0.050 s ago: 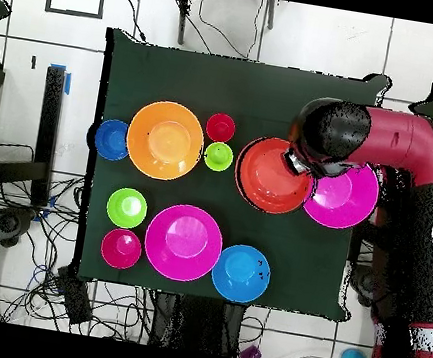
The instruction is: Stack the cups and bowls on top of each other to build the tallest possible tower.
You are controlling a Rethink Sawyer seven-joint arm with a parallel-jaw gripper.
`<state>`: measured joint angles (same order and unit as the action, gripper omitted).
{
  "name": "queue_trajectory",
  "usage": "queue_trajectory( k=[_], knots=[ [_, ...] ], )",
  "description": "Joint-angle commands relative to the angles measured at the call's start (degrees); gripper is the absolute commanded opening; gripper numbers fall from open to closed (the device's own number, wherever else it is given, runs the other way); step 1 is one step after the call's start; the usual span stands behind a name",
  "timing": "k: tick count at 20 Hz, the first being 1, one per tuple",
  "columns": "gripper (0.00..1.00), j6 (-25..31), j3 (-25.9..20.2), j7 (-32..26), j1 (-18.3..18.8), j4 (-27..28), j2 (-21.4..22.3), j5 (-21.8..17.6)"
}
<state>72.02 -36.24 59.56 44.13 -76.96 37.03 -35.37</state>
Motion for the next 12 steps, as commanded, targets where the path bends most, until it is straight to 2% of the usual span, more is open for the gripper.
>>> queue_trajectory(
  k=[1,12],
  knots=[
    [0.0,1.99,-2.62,-6.15,-1.43,1.75,-0.68,3.37],
    [0.0,-0.62,-2.46,-0.98,-2.08,2.88,-1.16,8.42]
  ],
)
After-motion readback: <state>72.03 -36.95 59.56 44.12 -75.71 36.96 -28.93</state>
